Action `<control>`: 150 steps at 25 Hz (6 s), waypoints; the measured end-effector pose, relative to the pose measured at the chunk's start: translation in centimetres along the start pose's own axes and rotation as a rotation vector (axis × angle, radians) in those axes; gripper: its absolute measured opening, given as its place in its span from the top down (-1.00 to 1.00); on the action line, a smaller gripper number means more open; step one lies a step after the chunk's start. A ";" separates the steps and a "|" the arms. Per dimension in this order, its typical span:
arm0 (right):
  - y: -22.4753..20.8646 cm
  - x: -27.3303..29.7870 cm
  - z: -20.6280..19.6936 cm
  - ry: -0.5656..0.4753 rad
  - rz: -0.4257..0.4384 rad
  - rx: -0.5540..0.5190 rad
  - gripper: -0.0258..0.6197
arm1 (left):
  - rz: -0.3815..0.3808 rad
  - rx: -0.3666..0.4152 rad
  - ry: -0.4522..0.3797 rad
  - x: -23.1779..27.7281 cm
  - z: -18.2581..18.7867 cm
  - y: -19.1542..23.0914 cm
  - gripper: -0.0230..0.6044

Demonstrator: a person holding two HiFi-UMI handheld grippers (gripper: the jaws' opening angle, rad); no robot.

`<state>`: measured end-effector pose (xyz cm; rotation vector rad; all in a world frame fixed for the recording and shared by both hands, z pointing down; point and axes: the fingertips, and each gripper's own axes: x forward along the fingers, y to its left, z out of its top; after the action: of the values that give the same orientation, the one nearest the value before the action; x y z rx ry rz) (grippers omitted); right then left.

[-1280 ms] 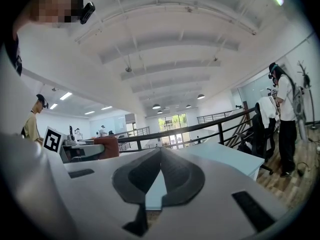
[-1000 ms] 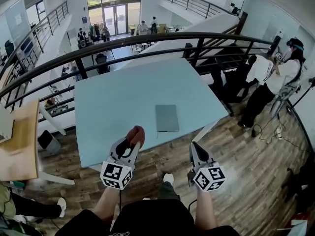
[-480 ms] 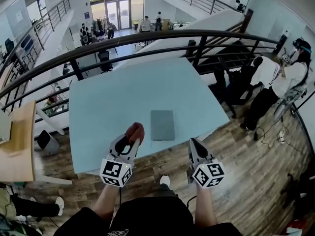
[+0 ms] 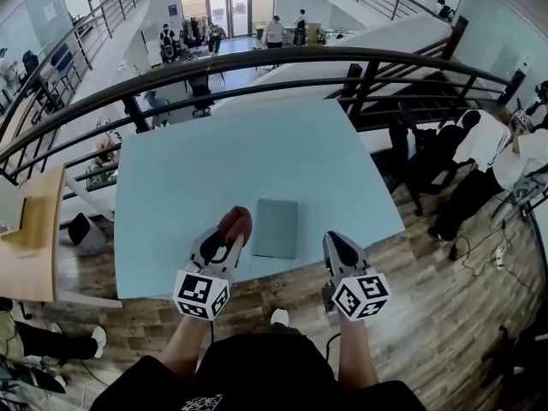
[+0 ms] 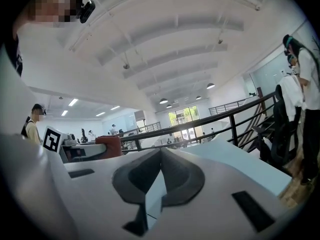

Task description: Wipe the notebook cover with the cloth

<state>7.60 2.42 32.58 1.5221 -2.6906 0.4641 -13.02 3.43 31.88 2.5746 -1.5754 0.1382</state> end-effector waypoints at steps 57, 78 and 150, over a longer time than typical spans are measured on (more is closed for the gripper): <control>-12.3 15.4 -18.7 0.391 -0.029 0.202 0.91 | -0.341 -0.463 0.619 24.7 -23.7 -2.9 0.50; -15.6 17.4 -23.7 0.424 -0.068 0.295 0.91 | -0.433 -0.693 0.710 30.1 -27.6 -3.6 0.50; -9.7 22.0 -24.0 0.472 0.079 0.236 0.91 | -0.143 -0.896 0.712 23.9 -28.4 10.7 0.50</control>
<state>1.02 -14.32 61.41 1.1586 -2.3908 1.0297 -12.08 -18.17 63.87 1.6481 -0.8801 0.2331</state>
